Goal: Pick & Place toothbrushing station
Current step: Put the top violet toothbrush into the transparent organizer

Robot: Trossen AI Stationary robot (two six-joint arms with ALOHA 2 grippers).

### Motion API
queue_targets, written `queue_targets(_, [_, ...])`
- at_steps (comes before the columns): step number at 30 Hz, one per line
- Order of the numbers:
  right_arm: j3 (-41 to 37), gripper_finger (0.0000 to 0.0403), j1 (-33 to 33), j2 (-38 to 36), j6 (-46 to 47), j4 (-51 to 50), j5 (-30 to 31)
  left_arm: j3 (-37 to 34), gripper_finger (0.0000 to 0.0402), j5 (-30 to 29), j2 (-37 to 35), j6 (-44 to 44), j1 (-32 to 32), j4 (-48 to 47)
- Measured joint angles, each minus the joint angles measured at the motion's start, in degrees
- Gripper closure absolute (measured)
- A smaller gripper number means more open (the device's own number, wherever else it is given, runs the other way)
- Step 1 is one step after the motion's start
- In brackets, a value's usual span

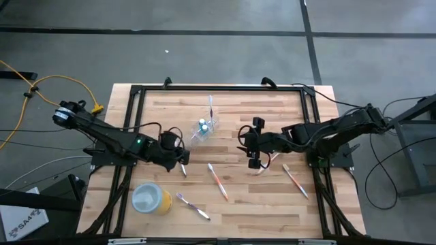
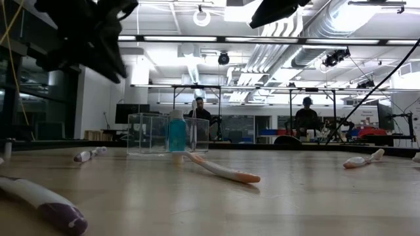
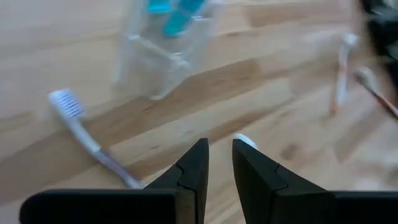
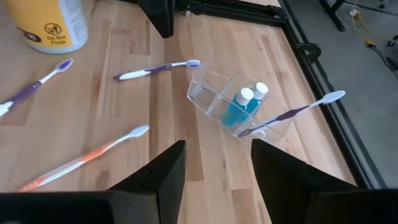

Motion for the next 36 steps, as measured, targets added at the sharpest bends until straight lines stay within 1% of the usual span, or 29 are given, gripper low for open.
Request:
queue_targets(3, [0.0,0.0229,-0.7,0.0,-0.8,0.0,0.0,0.0,0.0339,0.1,0.3,-4.6,0.0,-3.3])
queue_targets(6, [0.0,0.0229,-1.3,0.0,-1.0,0.0,0.0,0.0,0.0339,0.1,0.9,-6.2,0.0,-2.7])
queue_targets(9, [0.0,0.0229,-2.1,0.0,-1.6,-0.1,0.0,0.0,0.0340,1.8,2.0,-8.5,0.5,-2.4])
queue_targets(15, [0.0,0.0229,-2.6,0.0,-1.8,0.0,-0.2,0.0,0.0340,8.0,6.0,-13.1,2.4,-3.3])
queue_targets(21, [0.0,0.0229,-2.6,0.0,-1.8,0.1,-0.3,0.0,0.0340,15.4,9.7,-16.0,5.8,-3.6])
queue_targets(27, [0.0,0.0229,-2.6,0.0,-1.8,0.1,-0.2,0.0,0.0340,19.6,12.0,-19.3,8.3,-3.6])
queue_targets(30, [0.0,0.0229,-2.6,0.0,-2.0,0.1,-0.2,0.0,0.0340,20.5,12.9,-22.2,9.2,-4.1])
queue_targets(36, [0.0,0.0229,-2.6,0.0,-2.3,0.1,-0.3,0.0,0.0340,20.5,13.4,-25.9,10.4,-4.5])
